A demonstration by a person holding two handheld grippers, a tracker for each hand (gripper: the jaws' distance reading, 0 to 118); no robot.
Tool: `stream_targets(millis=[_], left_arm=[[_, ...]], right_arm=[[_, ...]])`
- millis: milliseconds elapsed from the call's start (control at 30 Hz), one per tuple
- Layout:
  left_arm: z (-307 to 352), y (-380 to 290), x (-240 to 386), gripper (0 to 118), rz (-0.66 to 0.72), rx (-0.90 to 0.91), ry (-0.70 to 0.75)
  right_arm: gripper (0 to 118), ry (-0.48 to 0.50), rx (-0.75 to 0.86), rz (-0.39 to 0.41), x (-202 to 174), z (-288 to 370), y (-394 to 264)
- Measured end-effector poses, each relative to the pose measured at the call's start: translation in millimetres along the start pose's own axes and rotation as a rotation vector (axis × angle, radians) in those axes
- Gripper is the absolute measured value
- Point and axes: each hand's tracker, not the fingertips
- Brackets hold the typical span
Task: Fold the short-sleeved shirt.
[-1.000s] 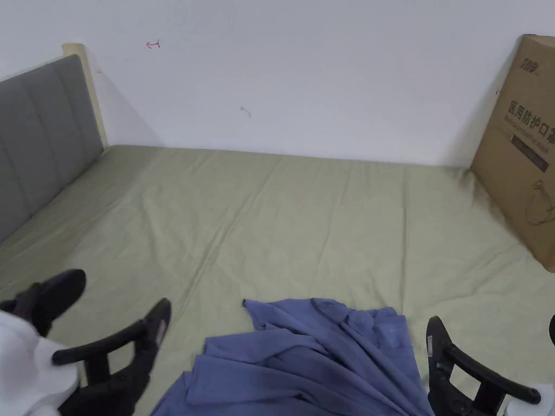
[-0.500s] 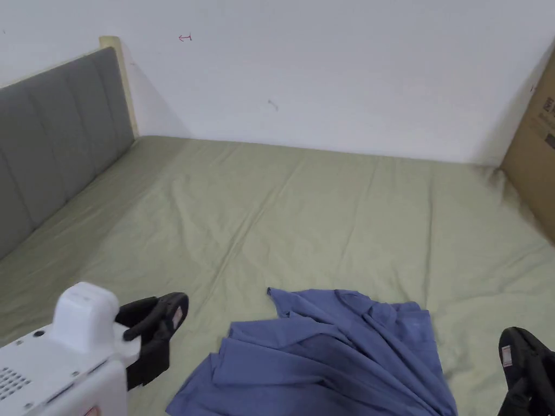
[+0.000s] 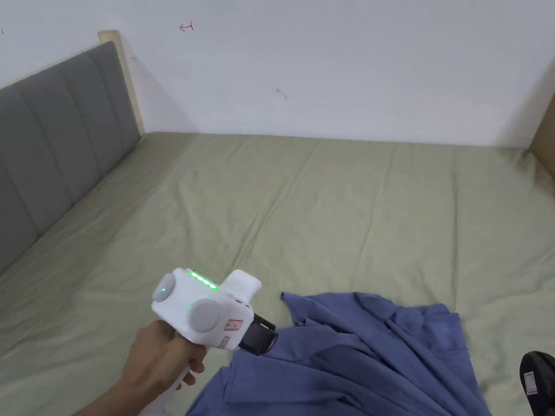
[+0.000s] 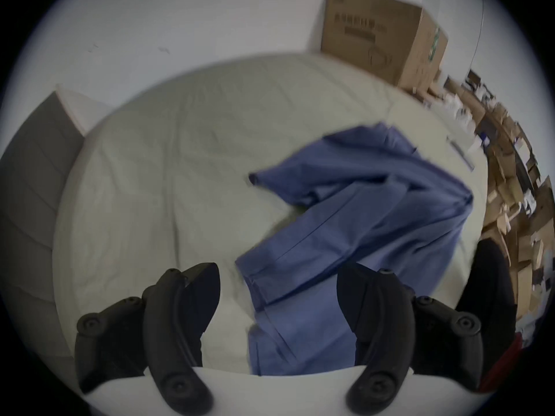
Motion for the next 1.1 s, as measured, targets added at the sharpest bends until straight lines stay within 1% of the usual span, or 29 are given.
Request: stream_targets(millis=[33,67,100,133,200,233,267,300,367,433,533,600,667,700,733,800,833,867,900,933,967,1000,1033,1067,1100], left_arm=[[-16.7,2.6,-2.3,87,-0.015,-0.033,-0.017],[-29.9,6.7,-5.1,86,0.006,-0.031,0.03],[-42.4,11.0,-9.6,85,0.03,-0.066,0.024],[-51.0,11.0,-14.3,81,0.068,-0.102,-0.011],[-63.4,13.8,-18.8,58,0.125,-0.123,-0.022],[-67.1,14.0,-18.7,53,0.152,-0.134,-0.075],[-67.2,13.2,-17.0,50,0.15,-0.139,-0.057],[-66.3,12.2,-14.3,45,0.139,-0.129,-0.036],[-61.1,10.1,-14.0,12,0.151,-0.13,-0.061],[-53.2,3.8,-11.9,11,0.216,-0.102,-0.098],[-48.0,-2.9,-6.0,11,0.165,-0.131,-0.104],[-40.4,-6.1,-9.7,11,0.181,-0.094,-0.098],[-30.1,-8.9,-14.9,10,0.238,-0.032,-0.136],[-24.5,-10.0,-16.5,10,0.25,-0.014,-0.14],[-17.4,-11.6,-17.5,10,0.247,-0.018,-0.141],[-4.6,-15.4,-16.4,10,0.233,0.018,-0.144],[0.1,-18.1,-17.1,10,0.234,0.018,-0.146],[5.3,-21.8,-17.8,10,0.244,0.029,-0.163],[11.6,-27.0,-17.8,10,0.261,0.058,-0.168],[13.8,-30.4,-17.8,10,0.271,0.076,-0.178],[18.6,-34.5,-16.7,10,0.269,0.081,-0.189],[22.9,-38.2,-15.5,10,0.267,0.095,-0.188],[27.9,-42.5,-14.1,10,0.272,0.116,-0.185],[31.5,-45.1,-13.5,10,0.28,0.125,-0.195],[35.1,-48.2,-12.7,10,0.283,0.133,-0.211]], right_arm=[[3,-0.003,-0.008,0.003,-0.2,-3.2,-1.3],[3,-0.001,-0.015,0.0,-1.1,-6.2,0.4],[3,0.001,-0.02,-0.004,-1.0,-9.1,0.0],[3,0.003,-0.027,-0.009,-0.8,-12.5,-1.0],[3,0.009,-0.045,-0.013,3.3,-19.8,-5.6],[3,0.005,-0.051,-0.01,4.2,-23.1,-8.1],[3,0.007,-0.056,-0.011,4.6,-26.0,-9.8],[3,0.013,-0.063,-0.014,5.2,-28.5,-11.0],[3,0.017,-0.076,-0.029,2.0,-34.4,-8.1],[3,0.016,-0.08,-0.034,1.0,-37.6,-8.4],[3,0.016,-0.085,-0.033,0.1,-43.8,-6.6],[3,0.021,-0.084,-0.028,5.1,-48.0,-9.3],[3,0.025,-0.088,-0.02,8.0,-57.6,-8.7],[3,0.03,-0.095,-0.018,9.5,-67.6,-6.9],[5,0.068,-0.135,-0.004,12.8,-79.7,-7.6],[5,0.068,-0.115,0.001,16.5,-109.9,-5.5],[12,0.102,-0.132,0.035,16.3,-134.6,-5.1],[33,0.127,-0.184,0.067,17.9,-163.0,-4.4],[63,0.147,-0.253,0.101,15.9,-193.1,-2.4],[94,0.208,-0.311,0.116,15.0,-223.7,-3.3],[100,0.278,-0.389,0.125,12.4,-257.6,-4.5],[100,0.302,-0.45,0.157,7.0,-288.8,-6.4],[100,0.361,-0.532,0.205,-1.1,-321.2,-11.7],[100,0.401,-0.603,0.234,-6.7,-347.6,-17.4],[100,0.421,-0.673,0.239,-11.8,-376.3,-25.0]])
